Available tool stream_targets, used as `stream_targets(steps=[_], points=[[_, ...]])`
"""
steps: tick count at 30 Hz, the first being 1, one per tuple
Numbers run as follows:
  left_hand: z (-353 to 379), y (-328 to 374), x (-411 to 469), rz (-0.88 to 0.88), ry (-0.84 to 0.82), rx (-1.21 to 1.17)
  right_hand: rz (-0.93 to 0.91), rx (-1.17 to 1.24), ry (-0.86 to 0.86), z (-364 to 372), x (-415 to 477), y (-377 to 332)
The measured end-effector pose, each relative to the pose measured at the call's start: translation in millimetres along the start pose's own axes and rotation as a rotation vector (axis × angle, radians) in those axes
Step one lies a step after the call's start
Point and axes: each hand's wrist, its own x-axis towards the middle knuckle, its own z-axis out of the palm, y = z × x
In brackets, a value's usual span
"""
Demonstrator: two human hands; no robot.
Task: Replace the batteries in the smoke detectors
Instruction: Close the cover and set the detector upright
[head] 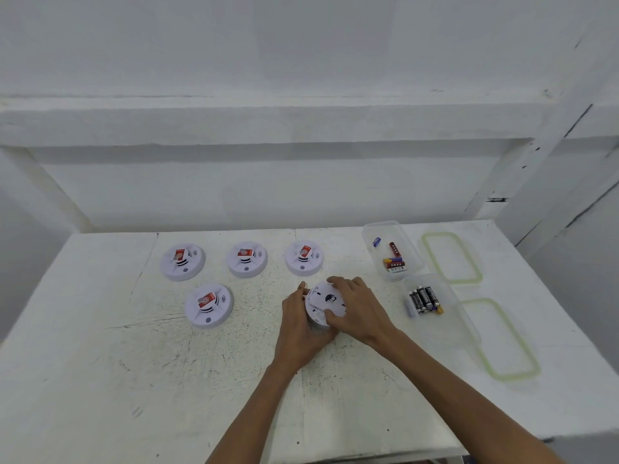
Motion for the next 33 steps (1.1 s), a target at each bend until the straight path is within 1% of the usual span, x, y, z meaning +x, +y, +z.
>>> stream_targets(steps=[4,11,19,25,30,33], points=[[5,-3,2,-0.006,0.005,0.018,0.001,0.004,-0.027,-5,1,1],[5,-1,2,0.008,-0.013,-0.021,0.012,0.066,-0.064,-13,6,3],[1,3,1,0.039,-0.003,-0.022,-0.002,0.028,-0.080,-8,8,-1],[-5,10,1,0.075,-0.046,-0.050,0.006,0.108,-0.120,-12,10,9],[1,-1,2,-0.033,-0.057,-0.058,-0.016,0.168,-0.160,-14,12,16],[1,0,3,-0.055,-0.068,-0.037,-0.021,0.201,-0.170,-15,11,21]])
